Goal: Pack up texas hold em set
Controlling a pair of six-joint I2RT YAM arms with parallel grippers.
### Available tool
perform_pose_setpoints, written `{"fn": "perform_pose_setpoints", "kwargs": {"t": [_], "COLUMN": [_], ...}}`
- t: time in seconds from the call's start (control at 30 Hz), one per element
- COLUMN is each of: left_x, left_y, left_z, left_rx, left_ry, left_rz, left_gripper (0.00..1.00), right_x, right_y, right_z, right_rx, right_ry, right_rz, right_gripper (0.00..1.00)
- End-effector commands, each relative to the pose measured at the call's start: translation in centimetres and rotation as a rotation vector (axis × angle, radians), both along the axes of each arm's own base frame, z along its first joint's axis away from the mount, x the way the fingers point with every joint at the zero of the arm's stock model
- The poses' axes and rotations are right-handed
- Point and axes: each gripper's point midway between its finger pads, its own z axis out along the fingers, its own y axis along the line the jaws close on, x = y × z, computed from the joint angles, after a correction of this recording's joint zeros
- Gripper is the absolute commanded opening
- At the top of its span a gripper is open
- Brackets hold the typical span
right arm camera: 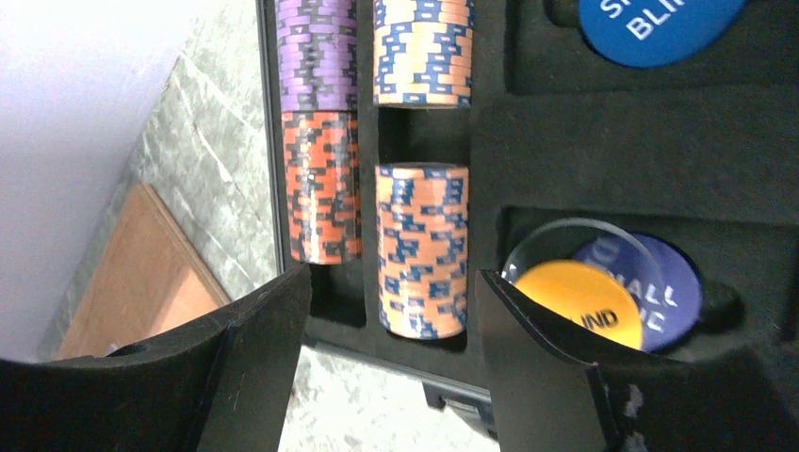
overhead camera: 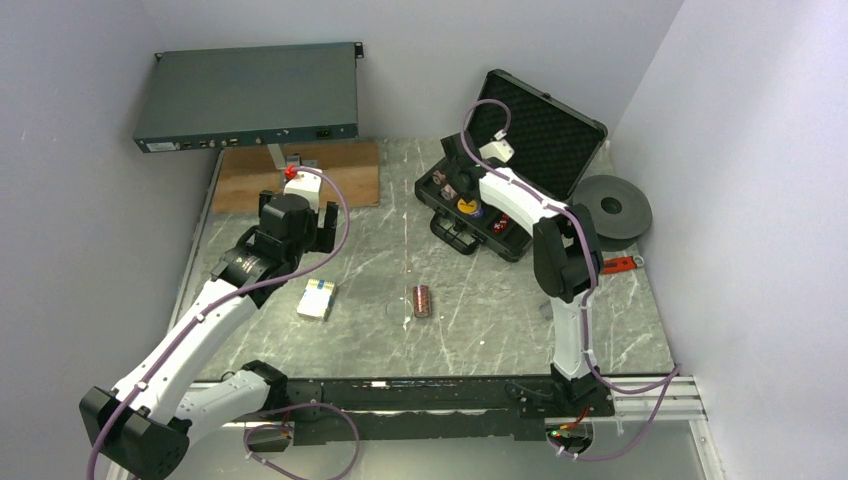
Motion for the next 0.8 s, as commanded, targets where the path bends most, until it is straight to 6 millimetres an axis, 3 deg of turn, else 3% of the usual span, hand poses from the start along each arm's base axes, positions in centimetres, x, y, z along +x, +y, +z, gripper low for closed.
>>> {"fn": "perform_pose_setpoints", "kwargs": {"t": [0.0, 0.23, 0.43, 0.6, 0.77], "left_x": [0.1, 0.1, 0.2, -0.2, -2.0], "left_y": [0.3, 0.4, 0.2, 0.5, -0.8], "left_z": [1.1, 0.9, 0.2, -1.8, -4.6], "left_rx": [-0.011, -0.003, 0.008, 0.025, -0.048], "left_ry": [-0.038, -0.029, -0.001, 0.098, 0.228], "left_rz": [0.015, 0.017, 0.015, 0.054, 0.025], "left_gripper": [0.95, 0.95, 0.95, 0.98, 0.97], "right_x": [0.4, -0.4, -1.1, -1.7, -2.1], "right_y": [0.0, 0.2, 1.6, 2.5, 2.9], "right_z": [7.2, 10.5, 12.8, 13.4, 13.4], "right_rx": [0.005, -0.026, -0.017, -0.019, -0.031], "right_ry": [-0.182, -0.281, -0.388, -0.456, -0.481], "right_rz": [-0.006, 0.062, 0.201, 0.295, 0.352], "right_gripper": [0.68, 0.67, 0.66, 0.67, 0.68]}}
